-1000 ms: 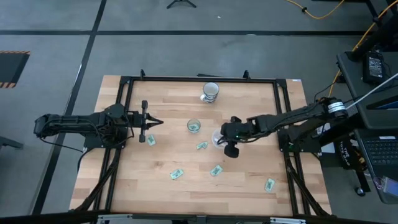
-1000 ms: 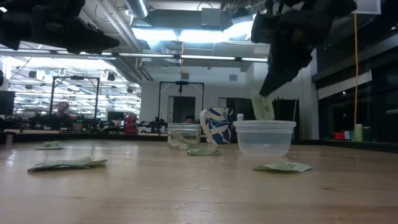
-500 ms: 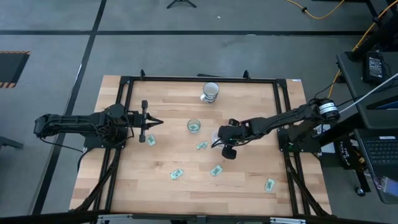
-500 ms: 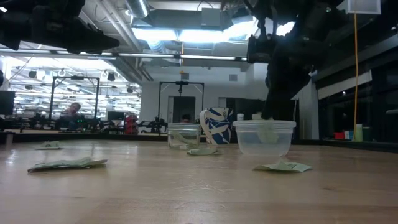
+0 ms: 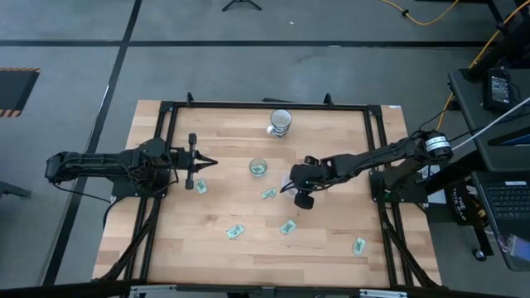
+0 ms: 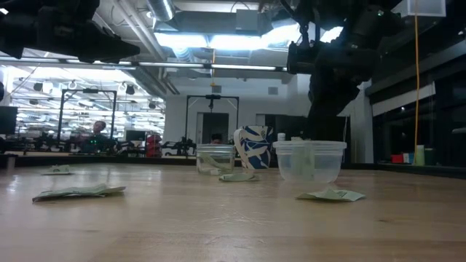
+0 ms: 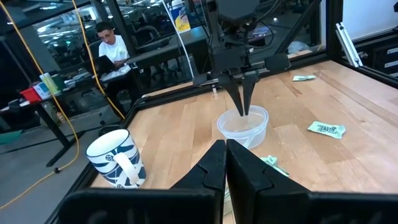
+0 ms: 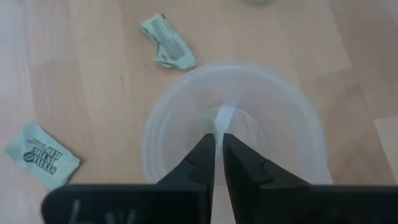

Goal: Pick and place Stevia / Truvia into bins
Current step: Put the stevia packet into the transparent container, then put the stevia packet into the glass container

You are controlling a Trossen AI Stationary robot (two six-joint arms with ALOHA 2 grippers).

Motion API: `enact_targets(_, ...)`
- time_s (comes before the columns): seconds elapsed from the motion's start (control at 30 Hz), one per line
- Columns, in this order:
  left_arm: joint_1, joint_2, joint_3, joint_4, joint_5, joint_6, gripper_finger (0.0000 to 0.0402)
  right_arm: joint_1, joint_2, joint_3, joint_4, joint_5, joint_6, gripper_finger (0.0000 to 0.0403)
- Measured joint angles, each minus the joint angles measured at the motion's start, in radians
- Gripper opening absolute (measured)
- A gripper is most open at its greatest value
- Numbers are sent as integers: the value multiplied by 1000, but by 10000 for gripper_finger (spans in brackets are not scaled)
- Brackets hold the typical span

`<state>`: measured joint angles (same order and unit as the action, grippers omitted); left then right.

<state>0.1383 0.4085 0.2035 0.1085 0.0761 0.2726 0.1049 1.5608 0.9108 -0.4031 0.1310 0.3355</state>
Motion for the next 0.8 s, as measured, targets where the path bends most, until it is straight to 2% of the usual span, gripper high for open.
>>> enact_targets(0.5,0,0,0,0,0,0,8,-4,-33,0,-40,0,-11,46)
enact_targets(0.8,0,0,0,0,-5,0,8,-4,-182,0,0,0,-218,46)
